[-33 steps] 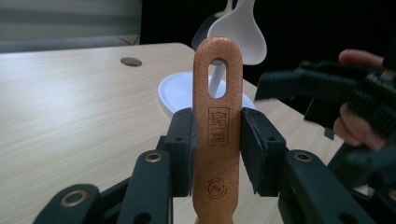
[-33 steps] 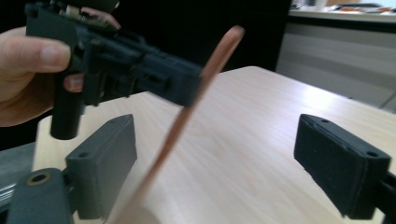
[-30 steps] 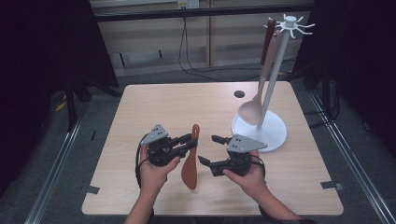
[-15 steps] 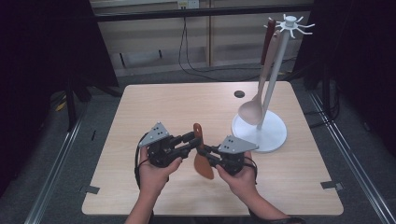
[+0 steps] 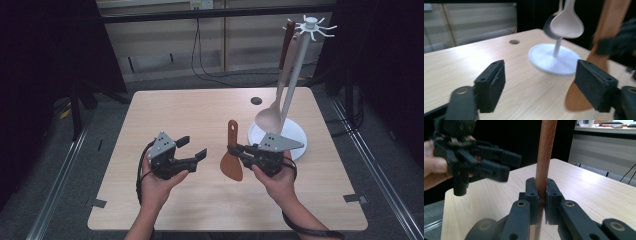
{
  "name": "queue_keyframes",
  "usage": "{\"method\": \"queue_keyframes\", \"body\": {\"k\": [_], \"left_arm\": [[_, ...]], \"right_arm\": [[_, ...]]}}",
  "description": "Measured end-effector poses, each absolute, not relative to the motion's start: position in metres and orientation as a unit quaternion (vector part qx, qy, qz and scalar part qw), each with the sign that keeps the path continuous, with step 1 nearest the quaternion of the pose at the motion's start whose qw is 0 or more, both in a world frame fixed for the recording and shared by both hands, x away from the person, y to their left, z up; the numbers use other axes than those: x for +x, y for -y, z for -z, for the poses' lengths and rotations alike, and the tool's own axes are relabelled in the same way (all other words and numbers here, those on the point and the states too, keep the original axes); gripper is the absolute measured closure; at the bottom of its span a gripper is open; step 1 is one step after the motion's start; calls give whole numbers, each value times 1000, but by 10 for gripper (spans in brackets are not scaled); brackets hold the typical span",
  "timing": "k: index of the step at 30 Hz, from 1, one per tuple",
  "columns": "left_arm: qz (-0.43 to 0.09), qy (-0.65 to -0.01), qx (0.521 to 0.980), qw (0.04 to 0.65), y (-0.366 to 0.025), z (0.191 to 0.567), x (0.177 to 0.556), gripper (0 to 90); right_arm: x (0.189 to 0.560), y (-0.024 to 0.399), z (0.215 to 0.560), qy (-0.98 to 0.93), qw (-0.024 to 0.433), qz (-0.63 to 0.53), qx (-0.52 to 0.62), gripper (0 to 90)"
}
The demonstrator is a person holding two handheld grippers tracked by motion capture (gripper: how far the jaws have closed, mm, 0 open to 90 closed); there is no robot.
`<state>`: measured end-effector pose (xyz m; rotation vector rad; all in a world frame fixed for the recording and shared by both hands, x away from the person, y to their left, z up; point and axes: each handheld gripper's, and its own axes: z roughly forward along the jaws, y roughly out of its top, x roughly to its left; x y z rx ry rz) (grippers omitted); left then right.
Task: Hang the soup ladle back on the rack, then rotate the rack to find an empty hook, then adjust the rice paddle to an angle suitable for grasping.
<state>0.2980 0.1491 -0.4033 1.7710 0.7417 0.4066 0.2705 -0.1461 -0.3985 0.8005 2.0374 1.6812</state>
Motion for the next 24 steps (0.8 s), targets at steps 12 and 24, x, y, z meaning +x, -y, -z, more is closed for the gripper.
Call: {"method": "queue_keyframes", "body": {"k": [12,24], "left_arm": [[-173,-350,772,502,-165,429,301,103],[-164,-363,783,479,-170,445,303,90]], "right_arm": [[272,168,382,-721,169,-617,265,838],[273,178,380,-718,149,-628,259,837]]}}
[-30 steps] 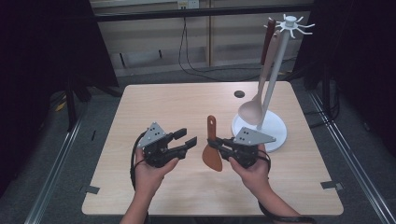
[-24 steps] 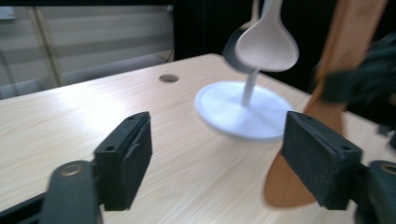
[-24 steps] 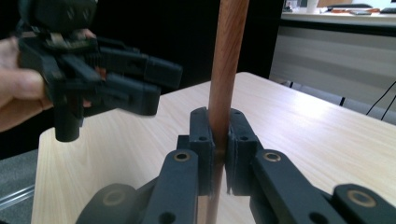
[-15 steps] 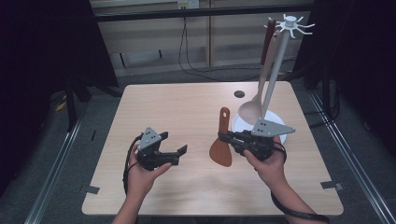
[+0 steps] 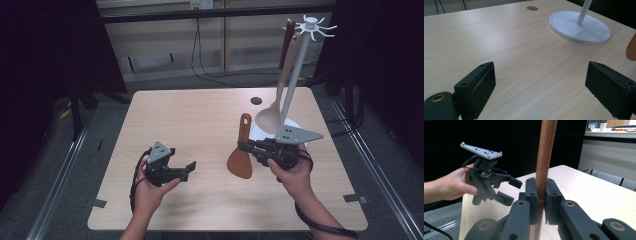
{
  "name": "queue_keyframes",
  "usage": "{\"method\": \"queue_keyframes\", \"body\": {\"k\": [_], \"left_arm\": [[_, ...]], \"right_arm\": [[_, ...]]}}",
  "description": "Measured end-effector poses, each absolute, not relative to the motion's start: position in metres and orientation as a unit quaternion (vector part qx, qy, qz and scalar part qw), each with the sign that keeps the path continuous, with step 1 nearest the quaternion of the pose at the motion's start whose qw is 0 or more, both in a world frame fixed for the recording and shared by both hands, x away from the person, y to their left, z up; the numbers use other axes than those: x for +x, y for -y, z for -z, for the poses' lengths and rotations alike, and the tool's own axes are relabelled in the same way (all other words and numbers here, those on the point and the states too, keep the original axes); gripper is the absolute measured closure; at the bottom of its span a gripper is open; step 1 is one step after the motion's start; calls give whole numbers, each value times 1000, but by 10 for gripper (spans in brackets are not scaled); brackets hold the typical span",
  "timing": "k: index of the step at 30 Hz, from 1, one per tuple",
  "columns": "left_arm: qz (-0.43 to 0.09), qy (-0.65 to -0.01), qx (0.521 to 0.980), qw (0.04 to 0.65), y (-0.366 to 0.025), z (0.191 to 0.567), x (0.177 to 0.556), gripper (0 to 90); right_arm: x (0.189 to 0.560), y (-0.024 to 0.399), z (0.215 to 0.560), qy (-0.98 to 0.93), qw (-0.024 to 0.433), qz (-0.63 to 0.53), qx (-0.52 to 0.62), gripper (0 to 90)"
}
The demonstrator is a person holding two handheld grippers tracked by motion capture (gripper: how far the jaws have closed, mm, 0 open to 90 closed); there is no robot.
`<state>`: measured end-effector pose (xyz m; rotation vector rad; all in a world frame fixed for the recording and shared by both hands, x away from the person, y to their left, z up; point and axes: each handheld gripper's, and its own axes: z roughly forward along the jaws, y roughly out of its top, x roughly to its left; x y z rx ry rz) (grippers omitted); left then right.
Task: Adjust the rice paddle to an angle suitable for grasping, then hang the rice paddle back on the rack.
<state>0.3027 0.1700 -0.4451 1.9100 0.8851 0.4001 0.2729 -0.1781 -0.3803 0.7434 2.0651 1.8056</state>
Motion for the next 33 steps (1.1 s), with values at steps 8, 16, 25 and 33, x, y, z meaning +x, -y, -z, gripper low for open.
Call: {"method": "queue_keyframes", "body": {"k": [8,16,25,33], "left_arm": [[-168,-359,789,470,-166,447,302,68],[-167,-361,791,465,-168,449,303,65],[-163,-364,792,463,-168,451,304,65],[-161,-363,793,463,-167,450,303,65]], "right_arm": [[276,194,370,-712,153,-634,260,838],[281,209,358,-704,153,-643,261,838],[287,219,340,-704,158,-644,254,838],[290,229,327,-690,158,-657,258,838]]}}
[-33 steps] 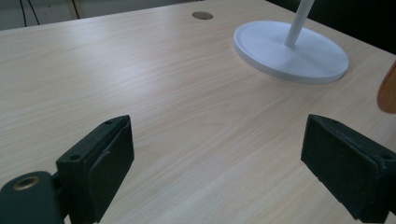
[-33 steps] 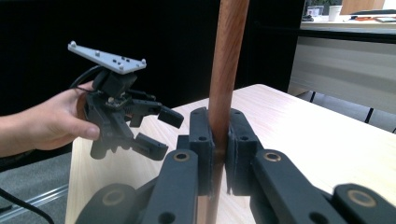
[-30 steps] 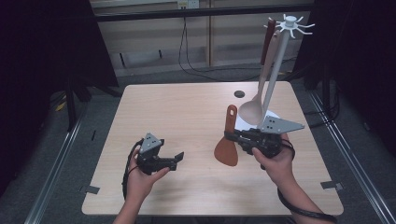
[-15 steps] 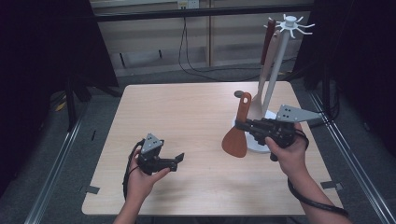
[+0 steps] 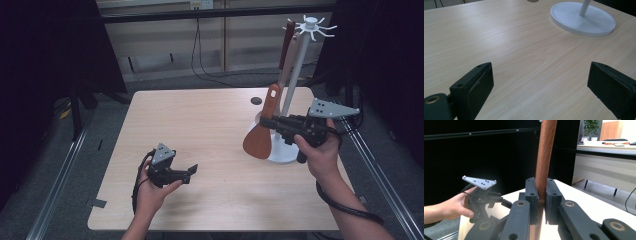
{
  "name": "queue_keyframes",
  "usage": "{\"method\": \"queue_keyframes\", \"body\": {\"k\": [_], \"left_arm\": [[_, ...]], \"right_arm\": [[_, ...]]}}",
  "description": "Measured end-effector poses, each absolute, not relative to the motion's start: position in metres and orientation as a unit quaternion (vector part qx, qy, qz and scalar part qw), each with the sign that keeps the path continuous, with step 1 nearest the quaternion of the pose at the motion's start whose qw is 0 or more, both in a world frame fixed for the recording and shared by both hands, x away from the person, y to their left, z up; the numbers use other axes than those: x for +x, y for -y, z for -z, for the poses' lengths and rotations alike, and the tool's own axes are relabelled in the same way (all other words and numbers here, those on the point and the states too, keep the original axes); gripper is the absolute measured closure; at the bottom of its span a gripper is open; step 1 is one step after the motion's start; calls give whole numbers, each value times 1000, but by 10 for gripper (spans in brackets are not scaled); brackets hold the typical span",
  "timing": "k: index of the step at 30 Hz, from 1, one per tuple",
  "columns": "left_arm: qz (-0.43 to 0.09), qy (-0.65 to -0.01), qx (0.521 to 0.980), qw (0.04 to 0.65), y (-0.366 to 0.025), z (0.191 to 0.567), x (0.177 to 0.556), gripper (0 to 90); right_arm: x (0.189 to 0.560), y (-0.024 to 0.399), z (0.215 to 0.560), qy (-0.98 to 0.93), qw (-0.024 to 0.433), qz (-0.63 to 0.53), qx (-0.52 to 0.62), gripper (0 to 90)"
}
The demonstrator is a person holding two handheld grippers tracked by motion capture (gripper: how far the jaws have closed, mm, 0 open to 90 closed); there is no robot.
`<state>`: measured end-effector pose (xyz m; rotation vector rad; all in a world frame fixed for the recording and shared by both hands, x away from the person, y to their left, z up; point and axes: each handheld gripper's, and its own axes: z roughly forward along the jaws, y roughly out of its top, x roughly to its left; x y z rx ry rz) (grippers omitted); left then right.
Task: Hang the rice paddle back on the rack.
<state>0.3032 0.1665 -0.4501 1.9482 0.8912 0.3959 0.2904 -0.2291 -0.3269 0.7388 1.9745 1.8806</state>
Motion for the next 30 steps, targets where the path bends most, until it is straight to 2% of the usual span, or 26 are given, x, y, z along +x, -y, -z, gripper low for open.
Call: {"method": "queue_keyframes", "body": {"k": [30], "left_arm": [[-159,-366,792,462,-168,450,305,73]], "right_arm": [[307,262,286,-669,185,-670,265,838]]}}
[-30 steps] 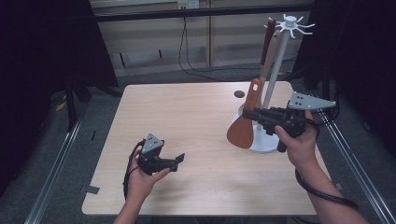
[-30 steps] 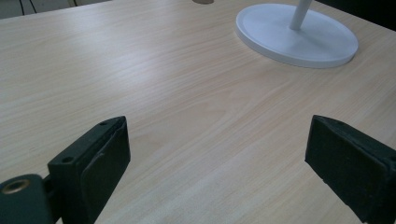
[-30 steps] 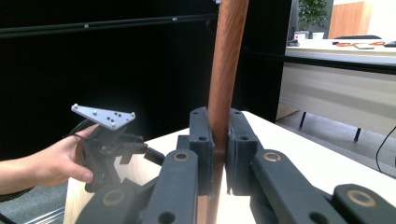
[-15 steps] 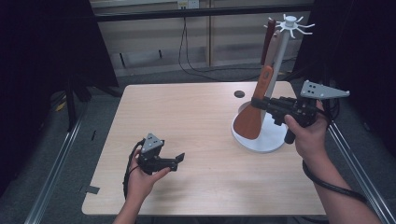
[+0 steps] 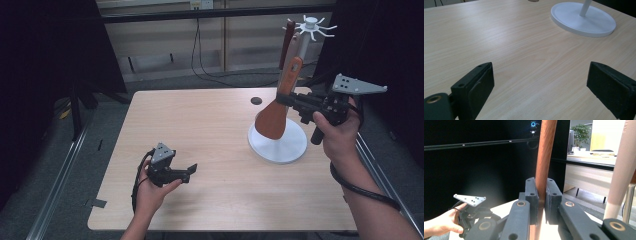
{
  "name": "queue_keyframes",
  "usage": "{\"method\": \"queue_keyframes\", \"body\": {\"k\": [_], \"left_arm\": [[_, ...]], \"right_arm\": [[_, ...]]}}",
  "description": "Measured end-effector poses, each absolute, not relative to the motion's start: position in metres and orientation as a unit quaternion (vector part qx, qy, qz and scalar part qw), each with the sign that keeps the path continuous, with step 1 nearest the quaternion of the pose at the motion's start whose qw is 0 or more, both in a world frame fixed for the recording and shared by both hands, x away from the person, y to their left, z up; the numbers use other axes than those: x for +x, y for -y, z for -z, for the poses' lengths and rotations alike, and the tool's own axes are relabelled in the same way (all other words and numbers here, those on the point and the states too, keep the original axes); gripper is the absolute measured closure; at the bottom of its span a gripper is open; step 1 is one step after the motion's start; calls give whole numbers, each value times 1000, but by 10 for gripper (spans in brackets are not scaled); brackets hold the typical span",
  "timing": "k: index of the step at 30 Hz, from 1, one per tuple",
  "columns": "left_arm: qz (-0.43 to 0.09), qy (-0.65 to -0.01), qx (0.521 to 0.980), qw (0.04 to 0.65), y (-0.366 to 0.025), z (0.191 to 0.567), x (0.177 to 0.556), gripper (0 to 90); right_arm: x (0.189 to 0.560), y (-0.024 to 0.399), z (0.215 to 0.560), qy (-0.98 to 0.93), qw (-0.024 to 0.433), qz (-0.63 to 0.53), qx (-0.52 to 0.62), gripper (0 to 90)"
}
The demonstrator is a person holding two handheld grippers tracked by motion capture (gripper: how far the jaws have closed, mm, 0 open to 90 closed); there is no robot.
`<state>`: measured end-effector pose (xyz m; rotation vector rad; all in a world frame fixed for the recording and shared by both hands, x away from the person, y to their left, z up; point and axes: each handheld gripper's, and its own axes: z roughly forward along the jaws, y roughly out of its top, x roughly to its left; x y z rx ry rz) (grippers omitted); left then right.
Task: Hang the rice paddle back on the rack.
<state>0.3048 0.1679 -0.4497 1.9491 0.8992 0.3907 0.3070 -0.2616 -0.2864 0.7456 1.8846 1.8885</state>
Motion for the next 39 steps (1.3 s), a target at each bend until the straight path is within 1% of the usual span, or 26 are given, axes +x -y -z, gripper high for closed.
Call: {"method": "queue_keyframes", "body": {"k": [39], "left_arm": [[-154,-365,794,461,-168,451,306,75]], "right_arm": [[327,289,266,-651,201,-675,285,838]]}}
